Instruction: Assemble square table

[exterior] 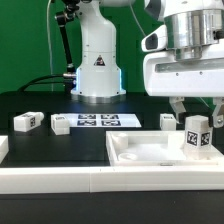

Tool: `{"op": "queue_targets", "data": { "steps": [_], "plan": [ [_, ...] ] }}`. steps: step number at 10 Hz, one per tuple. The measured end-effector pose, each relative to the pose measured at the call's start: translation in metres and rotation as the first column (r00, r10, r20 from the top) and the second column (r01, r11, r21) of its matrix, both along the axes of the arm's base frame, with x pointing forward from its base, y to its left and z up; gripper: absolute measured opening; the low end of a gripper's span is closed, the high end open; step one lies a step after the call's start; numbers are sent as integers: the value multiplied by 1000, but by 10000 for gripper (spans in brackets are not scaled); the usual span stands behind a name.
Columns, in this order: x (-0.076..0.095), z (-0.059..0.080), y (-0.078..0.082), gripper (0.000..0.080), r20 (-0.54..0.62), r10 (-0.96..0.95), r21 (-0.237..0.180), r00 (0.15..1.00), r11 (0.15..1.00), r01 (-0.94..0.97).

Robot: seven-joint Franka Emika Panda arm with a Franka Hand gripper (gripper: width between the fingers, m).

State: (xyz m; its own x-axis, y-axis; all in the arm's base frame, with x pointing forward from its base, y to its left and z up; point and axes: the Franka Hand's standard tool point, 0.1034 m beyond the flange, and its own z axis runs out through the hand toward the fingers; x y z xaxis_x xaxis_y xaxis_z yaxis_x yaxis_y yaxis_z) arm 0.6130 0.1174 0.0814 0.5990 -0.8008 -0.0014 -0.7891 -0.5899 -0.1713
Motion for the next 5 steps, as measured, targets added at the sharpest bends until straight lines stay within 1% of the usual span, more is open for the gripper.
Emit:
{"op": "queue_targets", "data": {
  "steps": [1, 2, 3, 4, 5],
  "plan": [
    [0, 0, 0, 623, 3, 25, -4, 1000, 1000, -25],
    [0, 0, 1, 623, 13, 111, -20, 994, 994, -111],
    [0, 1, 6, 644, 19, 209, -37, 978, 977, -208],
    [1, 2, 9, 648, 27, 287, -49, 958, 957, -285],
    [3, 3, 8, 648, 35, 412, -72, 911, 910, -409]
  ]
}}
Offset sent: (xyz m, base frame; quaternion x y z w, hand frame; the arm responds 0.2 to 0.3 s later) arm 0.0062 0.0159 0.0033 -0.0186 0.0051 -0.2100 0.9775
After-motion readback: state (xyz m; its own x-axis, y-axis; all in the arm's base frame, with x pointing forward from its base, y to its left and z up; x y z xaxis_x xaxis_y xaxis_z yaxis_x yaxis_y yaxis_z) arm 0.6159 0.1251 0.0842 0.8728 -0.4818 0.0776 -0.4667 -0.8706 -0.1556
